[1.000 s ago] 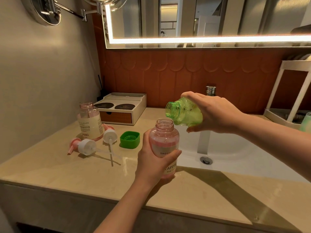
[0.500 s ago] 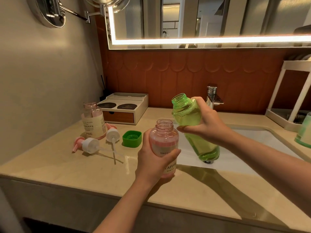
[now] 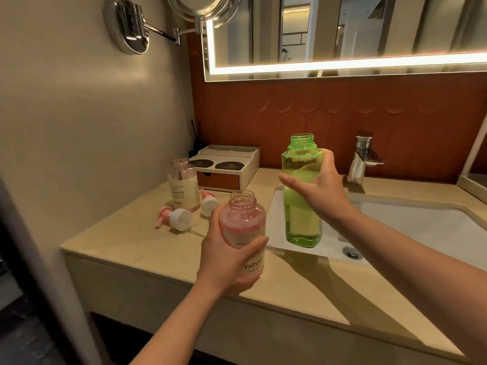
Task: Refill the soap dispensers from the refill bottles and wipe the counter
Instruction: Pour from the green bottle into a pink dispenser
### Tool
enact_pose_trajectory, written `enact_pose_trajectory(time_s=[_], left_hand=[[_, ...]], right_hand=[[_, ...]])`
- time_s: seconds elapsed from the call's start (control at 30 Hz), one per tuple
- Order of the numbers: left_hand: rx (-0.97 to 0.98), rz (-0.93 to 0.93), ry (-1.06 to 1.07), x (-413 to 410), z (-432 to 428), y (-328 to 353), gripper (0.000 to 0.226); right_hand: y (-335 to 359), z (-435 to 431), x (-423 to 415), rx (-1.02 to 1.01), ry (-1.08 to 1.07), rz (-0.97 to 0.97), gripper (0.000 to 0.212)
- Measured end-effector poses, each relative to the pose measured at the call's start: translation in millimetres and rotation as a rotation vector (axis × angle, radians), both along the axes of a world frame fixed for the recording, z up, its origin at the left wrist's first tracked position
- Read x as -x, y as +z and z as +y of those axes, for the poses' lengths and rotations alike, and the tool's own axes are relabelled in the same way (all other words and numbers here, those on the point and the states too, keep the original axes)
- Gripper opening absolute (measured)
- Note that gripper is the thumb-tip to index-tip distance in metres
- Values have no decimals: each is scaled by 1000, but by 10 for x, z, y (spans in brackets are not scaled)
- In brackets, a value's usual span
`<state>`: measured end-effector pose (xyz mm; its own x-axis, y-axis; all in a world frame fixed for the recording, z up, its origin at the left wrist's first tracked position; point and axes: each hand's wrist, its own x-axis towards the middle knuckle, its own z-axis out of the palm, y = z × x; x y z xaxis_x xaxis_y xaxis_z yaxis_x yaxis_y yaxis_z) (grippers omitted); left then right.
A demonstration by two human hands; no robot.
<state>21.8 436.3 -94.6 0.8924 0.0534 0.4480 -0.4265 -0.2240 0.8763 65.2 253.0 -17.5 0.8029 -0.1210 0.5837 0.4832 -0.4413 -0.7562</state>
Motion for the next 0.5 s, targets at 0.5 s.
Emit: enact_pose_trajectory(time_s=[0.5], left_hand=[[21,28,264,-200,1276,65,68]], right_hand=[[89,583,-265,22,-58,13,71]])
